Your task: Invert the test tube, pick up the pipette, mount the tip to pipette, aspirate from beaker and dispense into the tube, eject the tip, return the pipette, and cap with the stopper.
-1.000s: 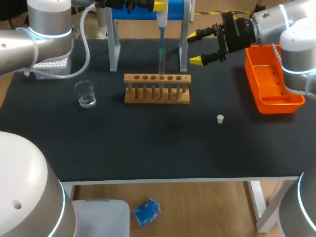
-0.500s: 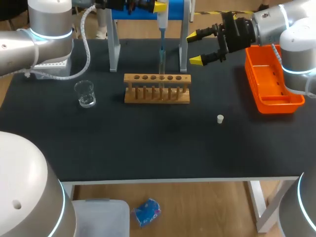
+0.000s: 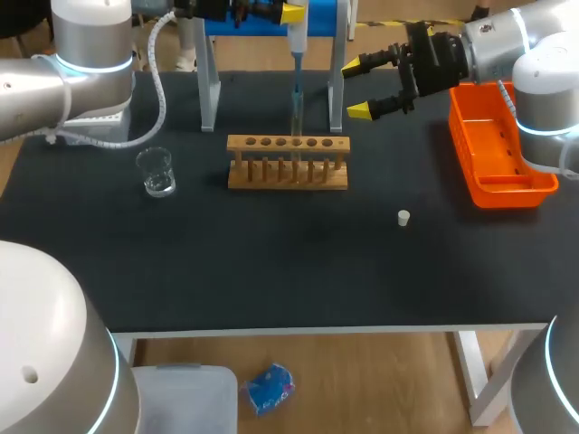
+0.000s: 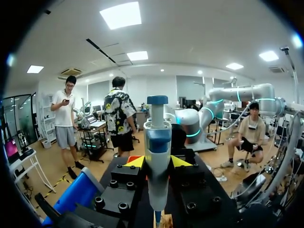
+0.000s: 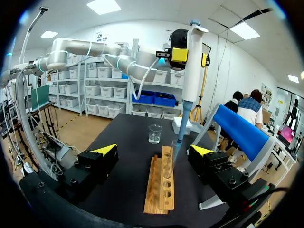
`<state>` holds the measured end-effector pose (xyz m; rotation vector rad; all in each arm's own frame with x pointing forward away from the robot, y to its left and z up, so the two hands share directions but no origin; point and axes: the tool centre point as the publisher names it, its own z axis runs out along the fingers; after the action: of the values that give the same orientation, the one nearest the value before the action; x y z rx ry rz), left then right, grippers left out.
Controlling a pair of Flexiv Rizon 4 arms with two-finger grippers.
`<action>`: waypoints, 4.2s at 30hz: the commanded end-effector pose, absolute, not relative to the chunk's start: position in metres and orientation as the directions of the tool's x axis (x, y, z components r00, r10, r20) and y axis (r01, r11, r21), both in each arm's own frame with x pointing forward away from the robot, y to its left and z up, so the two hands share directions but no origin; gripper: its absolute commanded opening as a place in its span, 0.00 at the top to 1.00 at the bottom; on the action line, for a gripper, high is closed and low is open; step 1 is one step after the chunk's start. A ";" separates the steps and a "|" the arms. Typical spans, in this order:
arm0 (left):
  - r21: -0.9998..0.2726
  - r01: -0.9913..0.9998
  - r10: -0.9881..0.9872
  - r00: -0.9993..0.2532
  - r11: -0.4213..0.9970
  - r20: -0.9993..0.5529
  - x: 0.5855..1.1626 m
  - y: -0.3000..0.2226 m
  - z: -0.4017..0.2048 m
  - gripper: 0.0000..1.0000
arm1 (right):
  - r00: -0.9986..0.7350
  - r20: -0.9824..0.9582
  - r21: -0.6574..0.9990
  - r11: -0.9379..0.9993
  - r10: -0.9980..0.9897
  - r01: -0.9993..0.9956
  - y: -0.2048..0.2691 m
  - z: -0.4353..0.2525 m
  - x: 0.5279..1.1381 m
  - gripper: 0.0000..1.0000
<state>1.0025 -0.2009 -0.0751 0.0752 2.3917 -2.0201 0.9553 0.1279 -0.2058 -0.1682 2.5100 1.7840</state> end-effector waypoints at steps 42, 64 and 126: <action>-0.987 0.040 0.013 -0.999 0.155 -0.038 1.002 -0.196 -0.079 1.00 | -0.992 -0.110 0.937 0.326 -0.055 -0.122 0.127 -0.206 0.955 0.00; -0.987 0.040 0.013 -0.999 0.155 -0.038 1.002 -0.196 -0.079 1.00 | -0.993 -0.112 0.925 0.363 -0.033 -0.116 0.121 -0.199 0.957 0.00; -0.987 0.040 0.013 -0.999 0.155 -0.038 1.002 -0.196 -0.079 1.00 | -0.991 -0.126 0.875 0.475 0.041 -0.092 0.149 0.015 1.001 0.00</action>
<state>1.0025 -0.1965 -0.0797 0.0559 2.3722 -2.0286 0.9873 0.1408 0.0147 -0.0328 2.5659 1.5126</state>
